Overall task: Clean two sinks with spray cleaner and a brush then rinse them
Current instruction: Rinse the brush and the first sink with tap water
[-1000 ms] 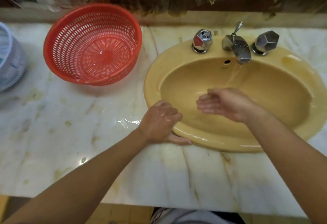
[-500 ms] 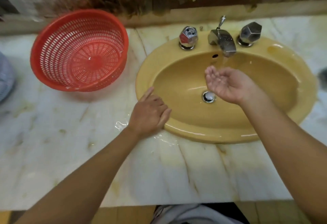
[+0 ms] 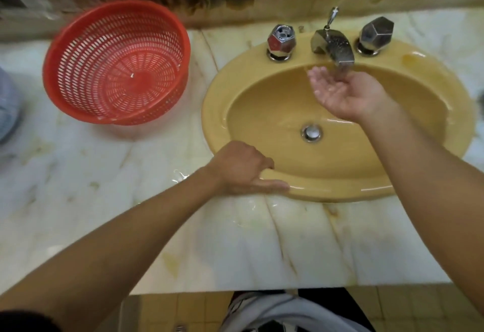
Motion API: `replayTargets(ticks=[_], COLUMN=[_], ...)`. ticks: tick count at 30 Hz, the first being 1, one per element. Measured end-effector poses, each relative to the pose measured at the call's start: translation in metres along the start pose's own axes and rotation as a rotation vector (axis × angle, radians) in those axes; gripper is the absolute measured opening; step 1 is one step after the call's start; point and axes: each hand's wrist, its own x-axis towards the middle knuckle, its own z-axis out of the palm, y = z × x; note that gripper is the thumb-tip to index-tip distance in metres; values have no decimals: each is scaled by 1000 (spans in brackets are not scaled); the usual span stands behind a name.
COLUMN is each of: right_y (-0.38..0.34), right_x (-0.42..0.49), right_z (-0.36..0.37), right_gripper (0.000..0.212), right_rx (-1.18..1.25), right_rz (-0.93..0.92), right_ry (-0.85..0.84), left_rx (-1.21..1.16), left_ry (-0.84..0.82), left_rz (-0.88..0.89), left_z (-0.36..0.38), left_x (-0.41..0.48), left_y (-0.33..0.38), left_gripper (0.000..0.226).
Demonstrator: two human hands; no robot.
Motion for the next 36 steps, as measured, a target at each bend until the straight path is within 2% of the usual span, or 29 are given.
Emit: replayTargets(ticks=[2, 5, 8, 10, 12, 13, 15, 17, 19, 21, 23, 25, 26, 29, 31, 35, 36], right_y=[-1, 6, 12, 26, 59, 82, 118, 118, 82, 39, 18, 40, 60, 109, 88, 11, 1], right_x=[10, 19, 4, -20, -44, -55, -68, -69, -61, -58, -65, -74, -78, -86, -84, -77, -76], right_z=[-4, -16, -24, -27, -41, -55, -95, -137, -172, -200, -212, -201, -191, -174, -178, -214, -219], right_gripper=[36, 35, 29, 28, 29, 33, 34, 30, 33, 41, 47, 42, 36, 34, 38, 52, 50], right_rx=[164, 119, 62, -117, -498, -745, -1358, -1945, -2161, -2119, -2064, -2008, -2002, -2094, -2155, -2110, -2072], right_rz=[-40, -39, 34, 58, -11, -163, -761, -1292, -1496, -1565, -1542, -1479, -1415, -1303, -1242, -1046, -974], right_ry=[63, 79, -5, -110, -136, -98, -29, -66, -30, 104, 253, 413, 388, 99, 53, 433, 513], left_rx=[-19, 17, 2, 16, 46, 34, -11, -23, 9, 72, 121, 146, 132, -21, -92, -226, -363], left_ry=[22, 50, 61, 110, 215, 267, 371, 454, 466, 425, 363, 316, 305, 360, 366, 177, 111], left_rz=[-68, -141, -176, -213, -321, -387, -477, -496, -413, -265, -120, -35, -46, -271, -386, -723, -796], left_z=[-2, 2, 5, 8, 14, 18, 26, 30, 35, 41, 42, 39, 37, 28, 26, 7, -3], left_x=[-1, -2, 0, -2, -6, -6, -3, 1, 7, 13, 16, 16, 14, 4, 2, 23, 35], left_y=[-9, -2, 14, 26, 40, 49, 67, 91, 116, 135, 134, 119, 110, 94, 97, 109, 109], left_gripper=[88, 86, 67, 59, 56, 54, 49, 44, 39, 41, 54, 60, 58, 46, 42, 41, 39])
